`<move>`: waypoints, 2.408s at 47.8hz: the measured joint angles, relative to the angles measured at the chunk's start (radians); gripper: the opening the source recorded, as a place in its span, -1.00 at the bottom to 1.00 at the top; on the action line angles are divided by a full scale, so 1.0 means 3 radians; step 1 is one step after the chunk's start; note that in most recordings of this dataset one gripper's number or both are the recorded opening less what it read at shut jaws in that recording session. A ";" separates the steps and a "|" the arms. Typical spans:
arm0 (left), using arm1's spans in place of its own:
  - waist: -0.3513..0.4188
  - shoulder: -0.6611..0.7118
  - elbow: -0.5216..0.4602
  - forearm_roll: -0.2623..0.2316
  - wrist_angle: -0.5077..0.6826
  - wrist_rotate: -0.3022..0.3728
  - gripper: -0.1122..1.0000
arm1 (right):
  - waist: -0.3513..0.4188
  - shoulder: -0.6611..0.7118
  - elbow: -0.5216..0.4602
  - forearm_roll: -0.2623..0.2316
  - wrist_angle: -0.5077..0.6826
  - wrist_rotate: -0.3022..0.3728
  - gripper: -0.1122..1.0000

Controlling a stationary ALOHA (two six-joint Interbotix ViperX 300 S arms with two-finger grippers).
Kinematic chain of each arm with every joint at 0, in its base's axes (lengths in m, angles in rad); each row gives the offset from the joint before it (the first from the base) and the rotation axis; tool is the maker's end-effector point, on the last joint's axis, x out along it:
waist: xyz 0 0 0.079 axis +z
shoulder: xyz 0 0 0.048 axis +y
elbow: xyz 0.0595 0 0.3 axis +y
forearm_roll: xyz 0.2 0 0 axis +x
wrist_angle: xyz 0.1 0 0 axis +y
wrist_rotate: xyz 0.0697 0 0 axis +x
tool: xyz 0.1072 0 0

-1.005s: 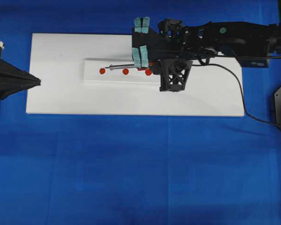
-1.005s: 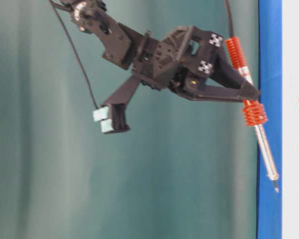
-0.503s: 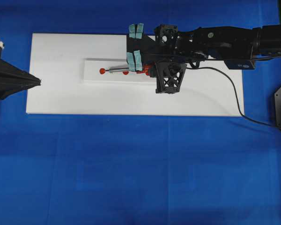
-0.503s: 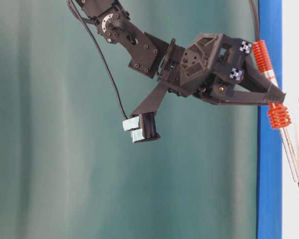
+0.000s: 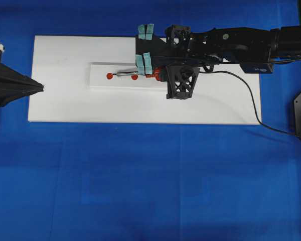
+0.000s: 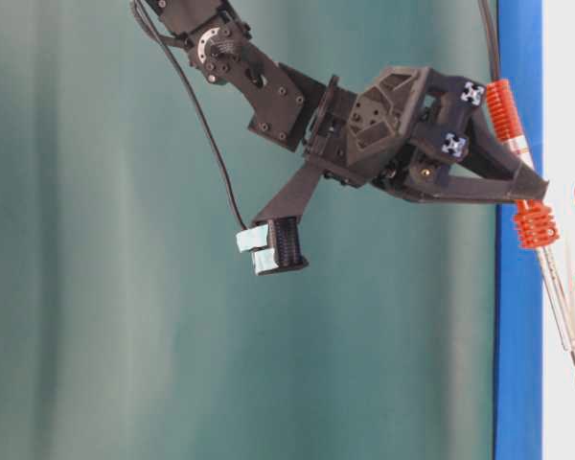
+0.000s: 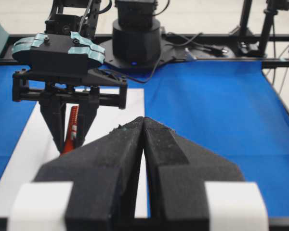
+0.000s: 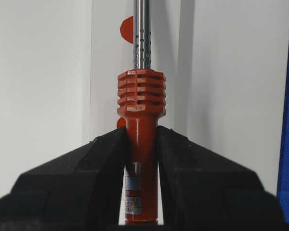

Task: Touch the tip of the soldering iron to the mark.
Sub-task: 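Hold the iron tip against the leftmost red dot, then raise the iron tip up and away from the strip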

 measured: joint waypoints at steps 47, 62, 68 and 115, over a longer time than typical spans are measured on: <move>0.0000 -0.0005 0.0000 0.0000 0.0000 0.0000 -0.80 | 0.0000 0.0010 0.0005 0.0000 0.0005 0.0000 -0.68; 0.0000 0.0000 0.0000 0.0000 -0.0005 0.0000 -0.80 | 0.0000 -0.0005 -0.0061 0.0000 0.0077 0.0005 -0.68; 0.0000 -0.0005 0.0000 0.0000 0.0000 0.0000 -0.80 | 0.0000 -0.0102 -0.0112 0.0000 0.0199 0.0000 -0.68; 0.0000 -0.0005 0.0000 0.0000 -0.0005 0.0000 -0.80 | 0.0000 -0.0660 -0.0332 -0.0056 0.0803 0.0015 -0.68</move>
